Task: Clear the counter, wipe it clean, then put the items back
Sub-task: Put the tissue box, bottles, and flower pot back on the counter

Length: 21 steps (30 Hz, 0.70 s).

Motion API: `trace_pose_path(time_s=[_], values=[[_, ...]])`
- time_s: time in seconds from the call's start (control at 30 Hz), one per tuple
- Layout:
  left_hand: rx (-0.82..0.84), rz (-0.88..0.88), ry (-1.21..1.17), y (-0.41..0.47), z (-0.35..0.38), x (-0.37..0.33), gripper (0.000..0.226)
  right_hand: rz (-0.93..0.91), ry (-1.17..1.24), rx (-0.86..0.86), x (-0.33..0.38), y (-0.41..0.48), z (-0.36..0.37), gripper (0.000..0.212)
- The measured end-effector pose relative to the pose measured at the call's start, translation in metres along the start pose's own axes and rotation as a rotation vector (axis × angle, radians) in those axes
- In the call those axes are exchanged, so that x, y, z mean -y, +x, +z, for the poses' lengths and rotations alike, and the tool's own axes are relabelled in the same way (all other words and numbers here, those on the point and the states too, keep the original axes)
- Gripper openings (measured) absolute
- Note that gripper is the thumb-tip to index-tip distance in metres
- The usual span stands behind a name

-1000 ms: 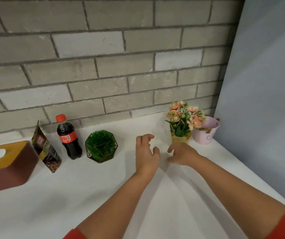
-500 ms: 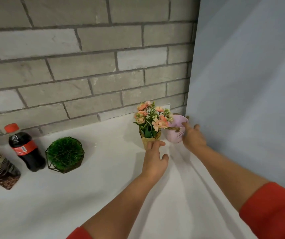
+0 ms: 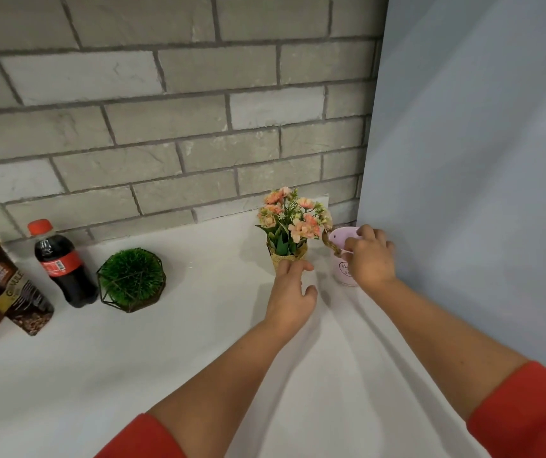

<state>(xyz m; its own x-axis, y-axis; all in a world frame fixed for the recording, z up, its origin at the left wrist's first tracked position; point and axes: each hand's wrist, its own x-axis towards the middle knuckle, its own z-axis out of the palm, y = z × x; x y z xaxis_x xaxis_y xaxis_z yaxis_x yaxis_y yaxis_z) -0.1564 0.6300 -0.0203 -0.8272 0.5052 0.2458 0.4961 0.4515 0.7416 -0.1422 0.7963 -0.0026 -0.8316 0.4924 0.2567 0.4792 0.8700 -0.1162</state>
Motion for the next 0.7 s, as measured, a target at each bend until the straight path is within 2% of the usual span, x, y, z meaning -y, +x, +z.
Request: trace_pose_path(time_s=[0.27,0.4,0.5,0.7], values=[[-0.029,0.041,0.024,-0.024,-0.018,-0.002,0.038,-0.031,-0.029,0.025,0.033,-0.053,-0.026,0.017],[-0.013,0.044,0.074,-0.045,-0.049,0.009,0.051,-0.133,-0.006,0.074,0.069,-0.082,-0.035,0.028],[0.028,0.000,0.114,-0.067,-0.081,0.022,0.057,-0.219,0.076,0.136,0.107,-0.107,-0.049,0.014],[0.016,-0.105,0.145,-0.135,-0.168,0.063,0.038,-0.446,0.165,0.228,0.203,-0.165,-0.063,0.009]])
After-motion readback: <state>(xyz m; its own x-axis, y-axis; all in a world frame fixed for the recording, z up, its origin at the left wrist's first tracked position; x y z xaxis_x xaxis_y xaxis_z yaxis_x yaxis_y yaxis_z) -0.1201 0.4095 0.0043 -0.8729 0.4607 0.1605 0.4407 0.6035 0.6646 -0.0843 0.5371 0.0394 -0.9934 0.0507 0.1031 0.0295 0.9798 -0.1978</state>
